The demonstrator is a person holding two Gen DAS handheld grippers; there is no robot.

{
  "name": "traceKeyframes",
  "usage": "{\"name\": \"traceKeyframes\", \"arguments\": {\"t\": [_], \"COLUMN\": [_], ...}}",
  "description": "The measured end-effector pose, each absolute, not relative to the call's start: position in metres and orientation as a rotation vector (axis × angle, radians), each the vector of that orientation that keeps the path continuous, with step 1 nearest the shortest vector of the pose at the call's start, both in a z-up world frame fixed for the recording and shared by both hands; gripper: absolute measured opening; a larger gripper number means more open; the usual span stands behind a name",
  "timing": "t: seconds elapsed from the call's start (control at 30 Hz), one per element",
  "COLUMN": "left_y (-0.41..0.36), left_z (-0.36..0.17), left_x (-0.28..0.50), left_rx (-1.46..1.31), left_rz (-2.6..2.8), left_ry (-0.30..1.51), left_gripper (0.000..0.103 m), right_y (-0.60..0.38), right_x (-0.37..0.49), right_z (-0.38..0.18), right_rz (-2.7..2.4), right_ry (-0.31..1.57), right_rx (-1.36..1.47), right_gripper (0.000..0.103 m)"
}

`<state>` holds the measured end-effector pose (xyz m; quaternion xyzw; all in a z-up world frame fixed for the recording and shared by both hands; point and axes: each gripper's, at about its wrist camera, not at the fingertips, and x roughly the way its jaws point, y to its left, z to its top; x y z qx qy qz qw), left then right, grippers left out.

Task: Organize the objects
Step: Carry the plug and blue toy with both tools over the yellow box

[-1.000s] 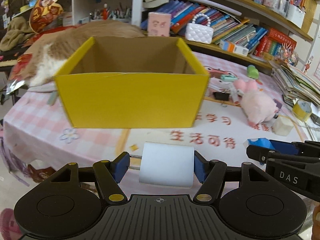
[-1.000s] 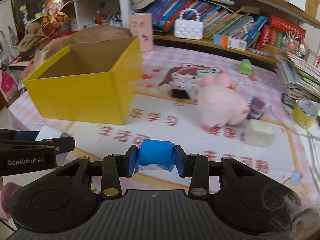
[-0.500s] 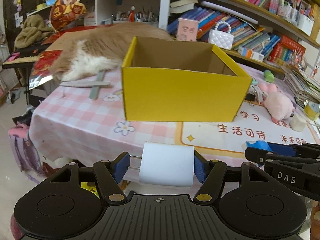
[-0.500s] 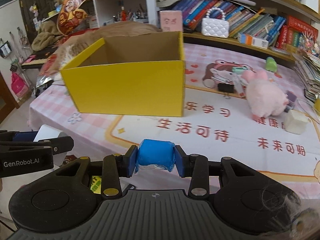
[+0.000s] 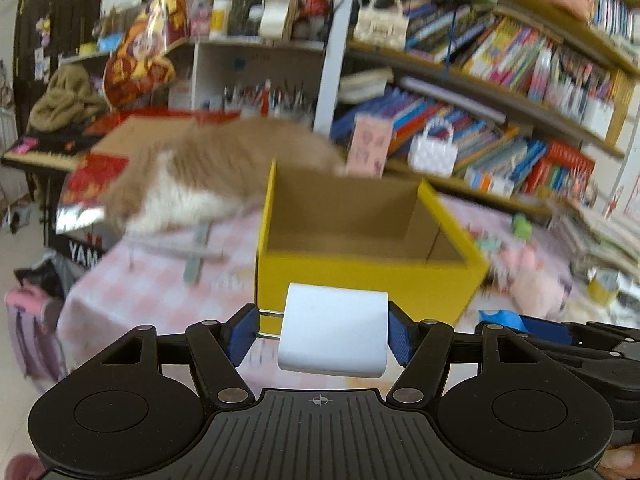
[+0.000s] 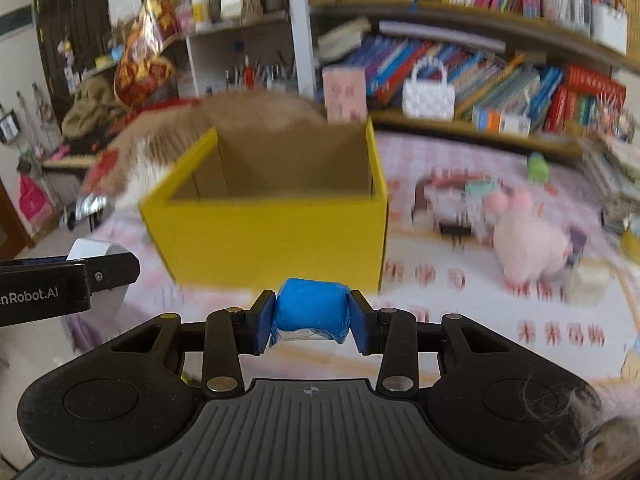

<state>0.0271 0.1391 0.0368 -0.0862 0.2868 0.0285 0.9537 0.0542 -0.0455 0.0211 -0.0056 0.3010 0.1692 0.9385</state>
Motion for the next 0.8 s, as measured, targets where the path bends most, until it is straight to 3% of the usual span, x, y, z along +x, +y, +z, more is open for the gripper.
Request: {"name": "traceKeyframes", "arguments": {"t": [0.37,0.8], "left_y": [0.148,0.146], "left_z": [0.055,0.034], "left_x": [0.071,0.146], "left_rx": [-0.186,-0.166], "left_rz": [0.105,0.152], "left_ry": [0.499,0.565], "left_gripper": [0.066,0.066], "right_y": [-0.027,-0.002], "right_x": [0.115,0.195], "right_z": [0.054,0.021], "right_rz": [0.372,0.469], "right_ry": [0.465,0.532], "right_rx": [-0.049,-0.179], "right_gripper": [0.036,0.036]}}
